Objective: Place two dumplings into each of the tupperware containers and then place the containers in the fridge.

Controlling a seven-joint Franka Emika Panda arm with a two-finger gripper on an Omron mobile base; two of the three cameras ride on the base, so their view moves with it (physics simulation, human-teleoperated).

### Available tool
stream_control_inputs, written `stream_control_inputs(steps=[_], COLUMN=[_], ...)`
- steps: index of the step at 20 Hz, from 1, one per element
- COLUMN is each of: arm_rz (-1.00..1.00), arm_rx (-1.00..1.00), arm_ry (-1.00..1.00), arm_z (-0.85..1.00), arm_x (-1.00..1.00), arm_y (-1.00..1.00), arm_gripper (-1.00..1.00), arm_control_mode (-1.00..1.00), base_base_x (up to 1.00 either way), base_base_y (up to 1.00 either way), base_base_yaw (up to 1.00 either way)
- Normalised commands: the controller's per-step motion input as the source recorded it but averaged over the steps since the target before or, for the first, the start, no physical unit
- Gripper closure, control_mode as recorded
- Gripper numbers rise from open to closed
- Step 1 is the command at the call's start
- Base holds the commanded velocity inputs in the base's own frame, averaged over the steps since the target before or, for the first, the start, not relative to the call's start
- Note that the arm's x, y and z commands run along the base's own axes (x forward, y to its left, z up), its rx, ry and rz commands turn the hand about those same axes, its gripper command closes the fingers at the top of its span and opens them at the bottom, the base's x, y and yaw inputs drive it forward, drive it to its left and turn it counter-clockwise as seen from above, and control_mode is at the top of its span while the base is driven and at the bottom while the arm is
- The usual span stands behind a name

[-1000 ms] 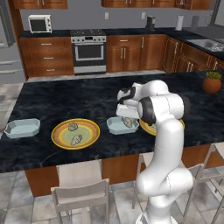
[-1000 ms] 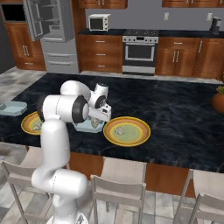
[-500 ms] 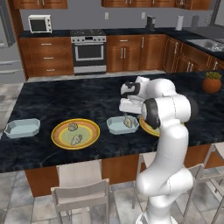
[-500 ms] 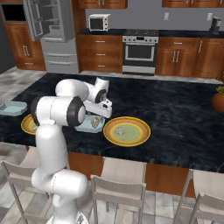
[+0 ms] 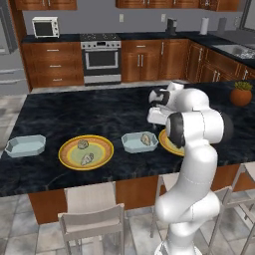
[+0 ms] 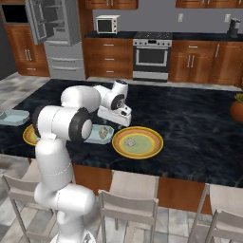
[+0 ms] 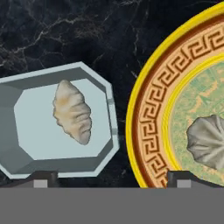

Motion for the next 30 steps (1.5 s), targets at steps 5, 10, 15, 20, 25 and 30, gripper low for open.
stream_control_inputs(steps=[5,10,15,20,25,30], arm_rz=[0.00,-0.01,-0.04,-0.01,-0.02,0.00], arm_rx=[0.00,0.00,-0.01,-0.04,0.00,0.00], arm_ry=[0.00,0.00,-0.01,-0.07,-0.02,0.00], arm_z=[0.02,-0.06,-0.38,-0.42,-0.22,-0.10], arm_x=[0.00,-0.04,0.00,-0.13,0.00,0.07], arm_y=[-0.63,-0.39,-0.25,-0.21,-0.17,-0.09], arm_gripper=[-1.00,-1.00,-1.00,-1.00,-1.00,-1.00], arm_control_mode=[-1.00,-1.00,-1.00,-1.00,-1.00,-1.00], base_base_x=[0.00,0.00,0.00,0.00,0.00,0.00], base_base_y=[0.00,0.00,0.00,0.00,0.00,0.00], base_base_yaw=[0.00,0.00,0.00,0.00,0.00,0.00])
